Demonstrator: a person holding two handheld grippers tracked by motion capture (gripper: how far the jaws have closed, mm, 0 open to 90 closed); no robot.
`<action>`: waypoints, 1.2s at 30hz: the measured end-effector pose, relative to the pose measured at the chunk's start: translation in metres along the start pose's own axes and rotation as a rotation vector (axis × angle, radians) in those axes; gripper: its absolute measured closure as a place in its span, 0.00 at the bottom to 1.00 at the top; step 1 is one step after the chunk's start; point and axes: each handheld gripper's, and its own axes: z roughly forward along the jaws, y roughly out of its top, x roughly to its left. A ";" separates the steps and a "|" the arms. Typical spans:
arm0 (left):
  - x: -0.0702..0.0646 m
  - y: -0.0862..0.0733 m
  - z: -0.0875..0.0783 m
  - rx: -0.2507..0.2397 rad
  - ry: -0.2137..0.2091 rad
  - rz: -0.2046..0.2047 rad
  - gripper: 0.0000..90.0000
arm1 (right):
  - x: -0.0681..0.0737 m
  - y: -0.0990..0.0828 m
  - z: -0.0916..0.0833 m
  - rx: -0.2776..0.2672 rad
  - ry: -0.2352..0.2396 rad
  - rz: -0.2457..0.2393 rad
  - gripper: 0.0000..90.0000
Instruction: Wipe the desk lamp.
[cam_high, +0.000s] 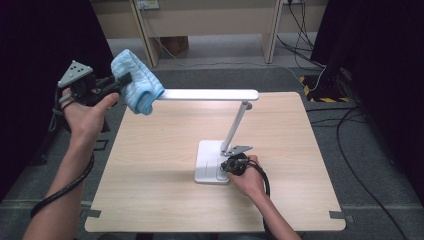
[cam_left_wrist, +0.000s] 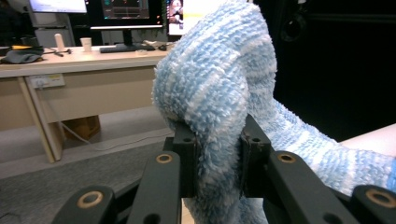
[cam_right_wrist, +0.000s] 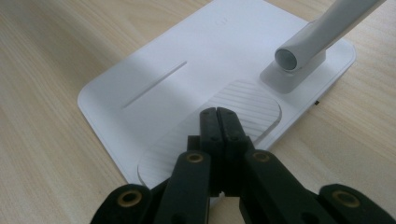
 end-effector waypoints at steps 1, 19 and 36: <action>0.000 0.000 0.000 0.000 0.000 0.000 0.81 | 0.000 0.000 0.000 0.000 0.000 0.000 1.00; -0.032 0.011 0.025 0.002 -0.032 0.105 0.81 | 0.000 0.000 0.000 -0.002 0.000 0.000 1.00; -0.037 0.021 0.028 -0.036 -0.011 0.134 0.80 | 0.000 0.000 0.001 -0.004 0.003 -0.001 1.00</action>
